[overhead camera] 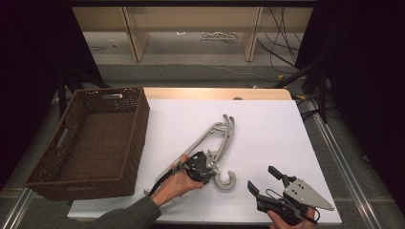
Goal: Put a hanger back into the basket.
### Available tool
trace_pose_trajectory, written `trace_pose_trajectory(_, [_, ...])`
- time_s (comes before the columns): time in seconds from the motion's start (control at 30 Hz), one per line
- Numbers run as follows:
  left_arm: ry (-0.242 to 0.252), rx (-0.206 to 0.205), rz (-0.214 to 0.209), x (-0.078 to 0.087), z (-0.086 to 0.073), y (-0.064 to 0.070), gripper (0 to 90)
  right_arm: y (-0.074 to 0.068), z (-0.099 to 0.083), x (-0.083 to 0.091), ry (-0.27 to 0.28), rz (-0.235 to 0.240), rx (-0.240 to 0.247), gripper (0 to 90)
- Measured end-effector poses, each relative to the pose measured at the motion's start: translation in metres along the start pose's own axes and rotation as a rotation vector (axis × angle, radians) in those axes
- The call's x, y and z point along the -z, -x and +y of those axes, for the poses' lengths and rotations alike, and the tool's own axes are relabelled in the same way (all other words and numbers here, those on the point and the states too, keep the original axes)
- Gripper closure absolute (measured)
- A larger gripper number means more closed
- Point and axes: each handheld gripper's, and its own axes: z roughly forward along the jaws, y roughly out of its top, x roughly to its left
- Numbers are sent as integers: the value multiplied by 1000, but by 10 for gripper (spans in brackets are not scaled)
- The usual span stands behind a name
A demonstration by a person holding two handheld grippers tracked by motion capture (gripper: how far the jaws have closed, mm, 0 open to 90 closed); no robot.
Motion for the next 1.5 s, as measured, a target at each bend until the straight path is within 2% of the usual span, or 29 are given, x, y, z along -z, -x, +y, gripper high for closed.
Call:
trace_pose_trajectory(0.13, [0, 20, -20, 1, 0, -4, 724, 0, 0, 0, 8, 4, 2, 200])
trace_pose_trajectory(0.23, [27, 95, -57, 6, -3, -15, 743, 0, 0, 1, 4, -6, 6, 202])
trace_pose_trajectory(0.27, [27, 95, -57, 6, -3, -15, 748, 0, 0, 1, 3, -6, 5, 202])
trace_pose_trajectory(0.3, [46, 122, -102, 13, -4, -24, 752, 0, 0, 1, 3, -5, 4, 202])
trace_pose_trajectory(0.33, [46, 122, -102, 13, -4, -24, 756, 0, 0, 1, 3, -2, 3, 202])
trace_pose_trajectory(0.37, [83, 168, -126, 20, -6, -33, 762, 0, 0, 1, 3, 0, 3, 202])
trace_pose_trajectory(0.4, [83, 168, -126, 20, -6, -33, 765, 0, 0, 1, 2, -1, 3, 202])
trace_pose_trajectory(0.43, [100, 189, -126, 27, -8, -41, 765, 0, 0, 0, 3, -1, 2, 202])
trace_pose_trajectory(0.5, [167, 279, -140, 32, -9, -44, 771, 0, 0, 0, 3, -1, 2, 202])
trace_pose_trajectory(0.53, [167, 279, -140, 32, -9, -44, 775, 0, 0, 0, 3, -1, 2, 202])
trace_pose_trajectory(0.57, [213, 329, -154, 39, -12, -50, 779, 0, 0, 0, 2, -1, 2, 202])
trace_pose_trajectory(0.6, [234, 348, -157, 41, -13, -52, 781, 0, 0, 0, 2, -2, 1, 202])
trace_pose_trajectory(0.63, [234, 348, -157, 41, -13, -52, 784, 0, 0, 0, 2, -2, 1, 202])
trace_pose_trajectory(0.73, [316, 473, -192, 50, -20, -63, 794, 0, 0, 0, 1, -2, 1, 203])
trace_pose_trajectory(0.83, [366, 540, -220, 58, -26, -73, 802, 0, 0, 0, 0, -2, 0, 203])
trace_pose_trajectory(0.93, [389, 562, -214, 62, -28, -78, 805, 0, 0, 0, -1, -5, 2, 203])
trace_pose_trajectory(0.97, [410, 594, -229, 66, -32, -84, 806, 1, 0, 0, 1, -5, 2, 203])
trace_pose_trajectory(1.07, [451, 632, -240, 75, -37, -92, 808, 1, 0, 0, 2, -6, 2, 203])
trace_pose_trajectory(1.1, [456, 639, -241, 77, -37, -93, 808, 1, -1, -1, 4, 6, -4, 203])
trace_pose_trajectory(1.13, [456, 639, -241, 77, -37, -93, 809, 1, 0, 0, -5, 3, -2, 203])
trace_pose_trajectory(1.23, [508, 658, -243, 89, -39, -98, 810, 1, 0, 0, -14, -2, -9, 203])
trace_pose_trajectory(1.3, [526, 667, -247, 94, -38, -99, 810, 1, 0, 0, -14, -3, -7, 203])
trace_pose_trajectory(1.4, [544, 669, -252, 100, -37, -100, 810, 1, 0, 0, -21, -5, -6, 203])
trace_pose_trajectory(1.5, [571, 658, -251, 115, -33, -102, 810, 1, 0, 0, -13, -5, -7, 203])
